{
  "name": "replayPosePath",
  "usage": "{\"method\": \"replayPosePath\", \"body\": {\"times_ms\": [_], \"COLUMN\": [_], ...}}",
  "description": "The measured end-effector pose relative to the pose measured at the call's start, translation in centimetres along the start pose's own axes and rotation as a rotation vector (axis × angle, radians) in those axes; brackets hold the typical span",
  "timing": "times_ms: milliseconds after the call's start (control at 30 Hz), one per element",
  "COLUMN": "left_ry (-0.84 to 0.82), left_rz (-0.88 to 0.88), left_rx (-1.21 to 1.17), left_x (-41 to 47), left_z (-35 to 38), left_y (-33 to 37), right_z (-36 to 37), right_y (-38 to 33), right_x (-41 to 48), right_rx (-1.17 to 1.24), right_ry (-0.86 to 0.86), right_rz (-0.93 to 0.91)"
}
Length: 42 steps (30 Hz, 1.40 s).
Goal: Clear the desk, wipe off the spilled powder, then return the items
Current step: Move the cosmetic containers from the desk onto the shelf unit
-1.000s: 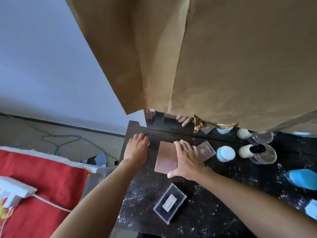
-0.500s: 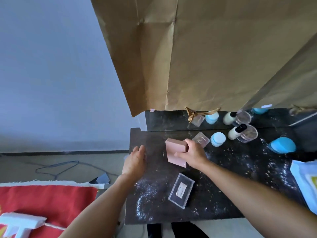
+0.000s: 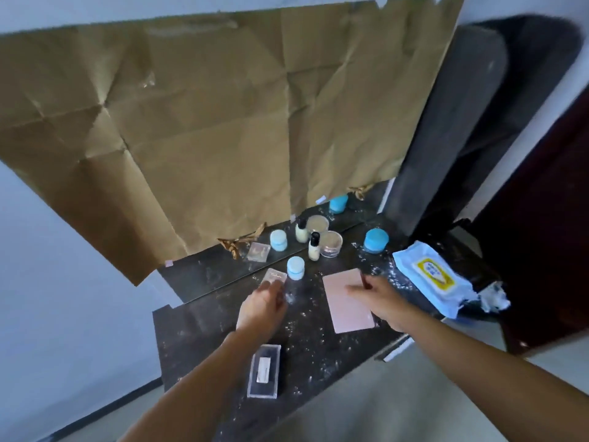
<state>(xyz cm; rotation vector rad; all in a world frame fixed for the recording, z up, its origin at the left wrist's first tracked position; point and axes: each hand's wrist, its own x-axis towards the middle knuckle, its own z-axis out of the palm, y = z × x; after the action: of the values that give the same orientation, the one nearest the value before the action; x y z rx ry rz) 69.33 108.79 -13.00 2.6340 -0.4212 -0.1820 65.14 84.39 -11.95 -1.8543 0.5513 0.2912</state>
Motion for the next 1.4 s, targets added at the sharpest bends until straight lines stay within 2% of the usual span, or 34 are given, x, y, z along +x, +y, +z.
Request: {"method": "replayPosePath", "body": {"times_ms": [133,200,267,400,567,767,1100,1200,1400], "left_ry": [0.000,0.010,0.026,0.032,-0.046,0.038,0.169,0.174,0.173], "left_rz": [0.150,0.190,0.209,0.244,0.287,0.401,0.391,0.361,0.181], "left_rx": [0.014,-0.005,-0.045,-0.077,-0.055,0.051,0.142,0.183,0.163], "left_x": [2.4,3.5,4.5,6.9,9.2,15.2,29.3,32.3,36.5], "left_z": [1.9,3.0,4.5,7.7,9.2,7.4,5.3,5.9,7.5], "left_y": [8.3,13.0,18.0,26.8,35.1,41.6,49.8,50.6,50.6], "right_z": [-8.6,-13.4,-18.3,-26.6,-34.7,-41.4,-51.3,-52.9,-54.5], "right_y": [2.3,3.8,4.8,6.0,7.5,4.9,-1.4,-2.9,-6.3], "right_x": [-1.6,-1.6,-2.1,-2.6,-0.4,2.7,10.1,12.3,18.0], "right_rx": [0.062,0.128,0.164,0.145,0.151,0.151,0.107,0.097,0.006], "right_ry": [0.102,0.145,0.188,0.215,0.310,0.323,0.375,0.380,0.261], "right_rz": [0.010,0.074,0.110,0.009,0.037,-0.053,-0.136,-0.130,-0.218]}}
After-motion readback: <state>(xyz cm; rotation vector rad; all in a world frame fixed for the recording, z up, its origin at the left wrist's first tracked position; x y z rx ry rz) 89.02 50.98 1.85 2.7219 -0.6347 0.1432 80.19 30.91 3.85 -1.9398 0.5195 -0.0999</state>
